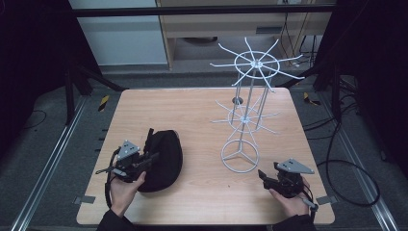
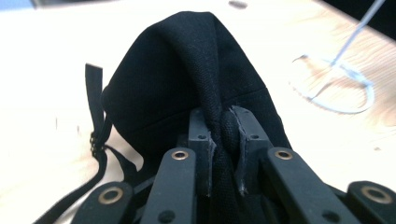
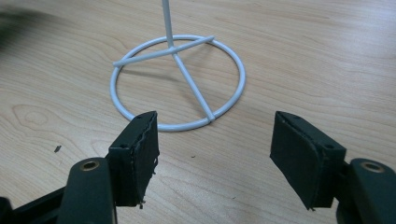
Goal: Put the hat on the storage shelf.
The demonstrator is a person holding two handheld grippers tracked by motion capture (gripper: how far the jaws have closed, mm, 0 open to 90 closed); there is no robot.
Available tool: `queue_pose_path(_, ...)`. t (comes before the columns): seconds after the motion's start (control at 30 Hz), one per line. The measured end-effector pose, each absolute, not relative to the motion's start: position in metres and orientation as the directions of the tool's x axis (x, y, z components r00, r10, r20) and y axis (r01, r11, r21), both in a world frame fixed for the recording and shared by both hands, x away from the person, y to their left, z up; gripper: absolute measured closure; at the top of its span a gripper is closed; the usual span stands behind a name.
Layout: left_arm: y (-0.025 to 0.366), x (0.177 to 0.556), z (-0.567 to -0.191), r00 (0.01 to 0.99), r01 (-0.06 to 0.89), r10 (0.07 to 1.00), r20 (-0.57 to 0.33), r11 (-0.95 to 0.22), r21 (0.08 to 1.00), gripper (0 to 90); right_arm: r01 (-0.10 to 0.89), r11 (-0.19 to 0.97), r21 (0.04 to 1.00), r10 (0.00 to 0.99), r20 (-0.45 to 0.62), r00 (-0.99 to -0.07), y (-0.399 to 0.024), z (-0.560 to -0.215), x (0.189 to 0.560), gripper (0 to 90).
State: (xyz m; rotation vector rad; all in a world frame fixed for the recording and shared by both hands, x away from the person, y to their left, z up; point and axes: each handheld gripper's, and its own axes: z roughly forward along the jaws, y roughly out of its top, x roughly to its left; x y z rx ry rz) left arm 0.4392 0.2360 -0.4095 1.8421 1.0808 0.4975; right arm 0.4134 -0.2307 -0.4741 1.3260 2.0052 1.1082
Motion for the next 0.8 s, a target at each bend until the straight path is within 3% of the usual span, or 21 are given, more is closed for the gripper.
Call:
queue_pose_path(0.57,0.241,0.400,-0.336,0.663,0.225,0.741,-0.109,-0.059,0.973,78.7,0.503,0.206,0.839,0.914,0.019,-0.405,-0.232,-0.475,0.414,31.9)
queue_pose_path(0.8,0.239,0.390,-0.312,0.695,0.146,0.716,-0.063,-0.054,0.988,78.6,0.502,0.195,0.843,0.918,0.023,-0.397,-0.232,-0.475,0.414,31.6)
